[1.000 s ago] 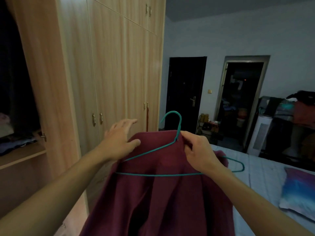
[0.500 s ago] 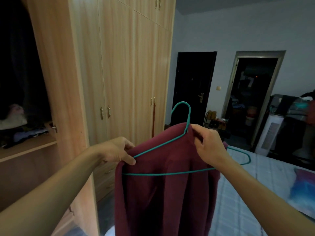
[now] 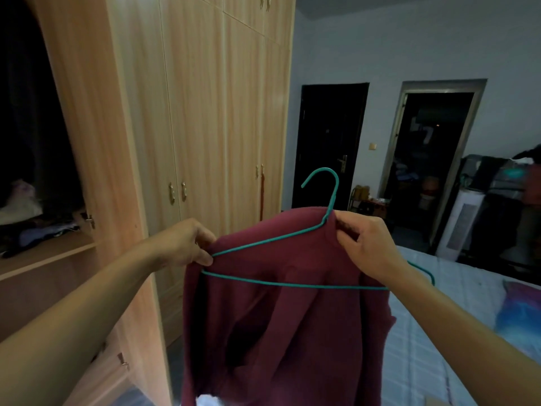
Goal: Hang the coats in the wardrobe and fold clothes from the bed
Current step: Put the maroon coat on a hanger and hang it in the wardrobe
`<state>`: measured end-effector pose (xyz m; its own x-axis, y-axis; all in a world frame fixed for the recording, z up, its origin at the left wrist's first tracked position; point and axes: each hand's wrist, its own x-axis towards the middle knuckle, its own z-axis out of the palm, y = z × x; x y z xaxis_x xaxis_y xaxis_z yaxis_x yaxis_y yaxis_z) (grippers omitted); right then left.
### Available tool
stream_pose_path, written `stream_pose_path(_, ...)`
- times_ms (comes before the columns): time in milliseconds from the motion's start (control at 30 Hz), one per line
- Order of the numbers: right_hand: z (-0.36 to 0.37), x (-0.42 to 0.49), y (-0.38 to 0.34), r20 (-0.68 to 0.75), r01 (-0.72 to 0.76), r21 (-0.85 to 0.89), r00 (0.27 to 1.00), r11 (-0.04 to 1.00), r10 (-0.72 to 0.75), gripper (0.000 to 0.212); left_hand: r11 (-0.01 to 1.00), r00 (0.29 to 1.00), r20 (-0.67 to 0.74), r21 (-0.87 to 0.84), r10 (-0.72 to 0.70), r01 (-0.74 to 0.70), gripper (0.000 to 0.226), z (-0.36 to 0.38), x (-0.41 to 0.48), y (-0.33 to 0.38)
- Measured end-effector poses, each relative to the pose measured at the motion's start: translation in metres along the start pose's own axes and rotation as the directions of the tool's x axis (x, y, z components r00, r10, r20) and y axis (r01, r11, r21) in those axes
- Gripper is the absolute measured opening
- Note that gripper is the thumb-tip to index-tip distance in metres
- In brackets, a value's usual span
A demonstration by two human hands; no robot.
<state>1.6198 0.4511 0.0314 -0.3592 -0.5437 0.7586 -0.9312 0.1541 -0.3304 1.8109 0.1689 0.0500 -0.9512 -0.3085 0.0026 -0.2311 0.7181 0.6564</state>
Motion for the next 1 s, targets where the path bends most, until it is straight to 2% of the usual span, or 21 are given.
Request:
stream_pose_path(100, -0.005, -0.003, 0.005, 0.046, -0.001, -0.009, 0.999, 1.0, 0.001, 0.044, 1.0, 1.0, 0.023, -0.011, -0.009, 0.009, 0.029, -0.002, -0.002, 0.003)
stream_pose_path(167, -0.005, -0.006, 0.008, 0.079, -0.005, -0.026, 0.997, 1.0, 0.007, 0.044, 1.0, 1.0, -0.011, -0.022, -0.003, 0.002, 0.026, 0.0, 0.001, 0.001)
stream_pose_path(267, -0.004, -0.011, 0.01, 0.137, 0.033, -0.059, 0.99, 0.998, -0.025, 0.041, 0.998, 0.989, -0.148, -0.055, 0.002, -0.01, 0.022, 0.01, 0.008, -0.001)
stream_pose_path(367, -0.002, -0.016, 0.014, 0.217, 0.074, -0.104, 0.975, 0.992, -0.05, 0.033, 0.996, 0.948, -0.316, -0.066, 0.037, -0.061, 0.023, 0.017, 0.018, 0.001)
stream_pose_path(467, 0.002, -0.022, 0.018, 0.302, 0.106, -0.188, 0.952, 0.976, -0.045, 0.02, 0.996, 0.884, -0.459, 0.028, 0.087, -0.084, 0.021, 0.015, 0.025, 0.008)
stream_pose_path(600, 0.004, -0.029, 0.021, 0.357, 0.103, -0.281, 0.934, 0.954, 0.005, 0.02, 0.983, 0.813, -0.555, 0.152, 0.173, -0.105, 0.021, 0.008, 0.024, 0.026)
stream_pose_path(700, 0.004, -0.03, 0.021, 0.314, 0.061, -0.37, 0.947, 0.927, 0.063, 0.016, 0.979, 0.797, -0.575, 0.173, 0.186, -0.105, 0.017, 0.007, 0.02, 0.037)
stream_pose_path(800, 0.01, -0.029, 0.019, 0.173, -0.041, -0.43, 0.977, 0.902, 0.127, 0.014, 0.979, 0.793, -0.573, 0.134, 0.205, -0.155, 0.014, 0.015, 0.013, 0.048)
stream_pose_path(900, 0.018, -0.026, 0.017, -0.001, -0.162, -0.382, 0.985, 0.91, 0.174, 0.015, 0.97, 0.812, -0.542, 0.029, 0.218, -0.241, 0.017, 0.027, 0.005, 0.058)
stream_pose_path(1000, 0.021, -0.022, 0.014, -0.138, -0.228, -0.283, 0.971, 0.932, 0.195, 0.012, 0.945, 0.875, -0.404, -0.072, 0.265, -0.32, 0.02, 0.041, -0.003, 0.062)
